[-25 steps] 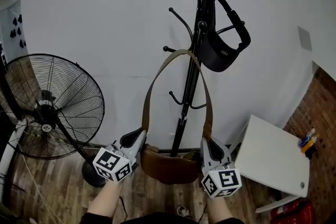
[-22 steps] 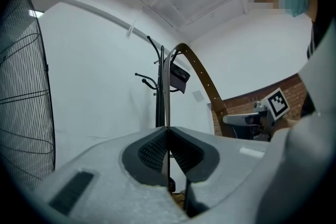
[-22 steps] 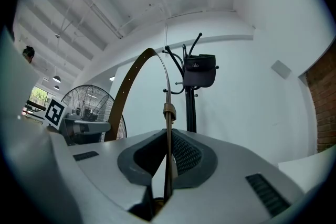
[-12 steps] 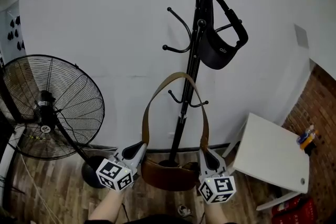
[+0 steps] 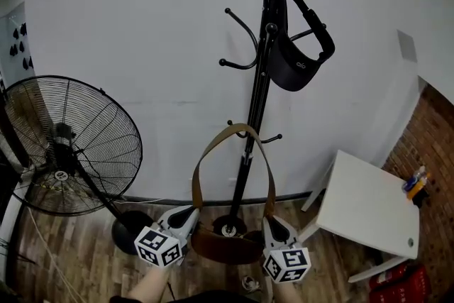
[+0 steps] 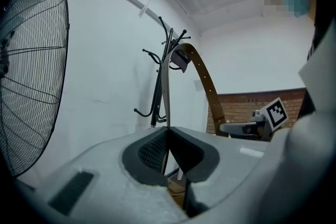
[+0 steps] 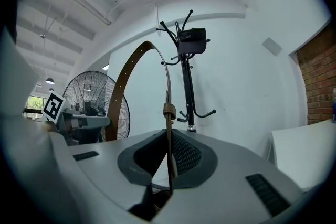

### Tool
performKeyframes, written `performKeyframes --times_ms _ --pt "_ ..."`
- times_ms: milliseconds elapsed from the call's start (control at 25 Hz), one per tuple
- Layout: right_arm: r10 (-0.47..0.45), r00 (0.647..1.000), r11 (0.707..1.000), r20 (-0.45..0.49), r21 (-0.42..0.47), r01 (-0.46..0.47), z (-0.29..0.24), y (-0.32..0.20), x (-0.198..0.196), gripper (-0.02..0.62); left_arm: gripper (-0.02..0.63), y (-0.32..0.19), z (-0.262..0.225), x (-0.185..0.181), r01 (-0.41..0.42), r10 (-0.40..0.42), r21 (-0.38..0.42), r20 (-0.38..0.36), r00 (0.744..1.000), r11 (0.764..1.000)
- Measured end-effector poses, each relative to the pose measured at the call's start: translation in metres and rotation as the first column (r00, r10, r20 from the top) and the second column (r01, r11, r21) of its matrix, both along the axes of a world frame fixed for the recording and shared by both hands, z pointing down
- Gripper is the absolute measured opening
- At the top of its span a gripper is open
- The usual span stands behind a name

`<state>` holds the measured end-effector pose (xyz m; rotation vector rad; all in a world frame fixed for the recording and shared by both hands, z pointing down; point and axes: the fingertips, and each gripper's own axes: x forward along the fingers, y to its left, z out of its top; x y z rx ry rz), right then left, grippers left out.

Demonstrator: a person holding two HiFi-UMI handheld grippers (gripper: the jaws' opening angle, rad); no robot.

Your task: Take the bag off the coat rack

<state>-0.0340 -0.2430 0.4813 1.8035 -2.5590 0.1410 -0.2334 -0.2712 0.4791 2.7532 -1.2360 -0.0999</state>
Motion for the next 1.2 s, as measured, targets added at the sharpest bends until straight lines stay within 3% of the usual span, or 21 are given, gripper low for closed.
performKeyframes --times_ms 440,1200 --pt "-0.009 1.000 0.996 -0.002 -0.090 0.008 0.037 0.014 -0.002 0.026 0.018 0.010 0.030 0.003 -0.006 0.005 -0.068 -0.021 1.000 0.998" --pt "0.008 1.000 0.996 -0.005 -0.089 -0.008 0.038 0.027 0.001 0.026 0.018 0.019 0.033 0.006 -0.018 0.017 -0.071 -0.024 1.000 0.997"
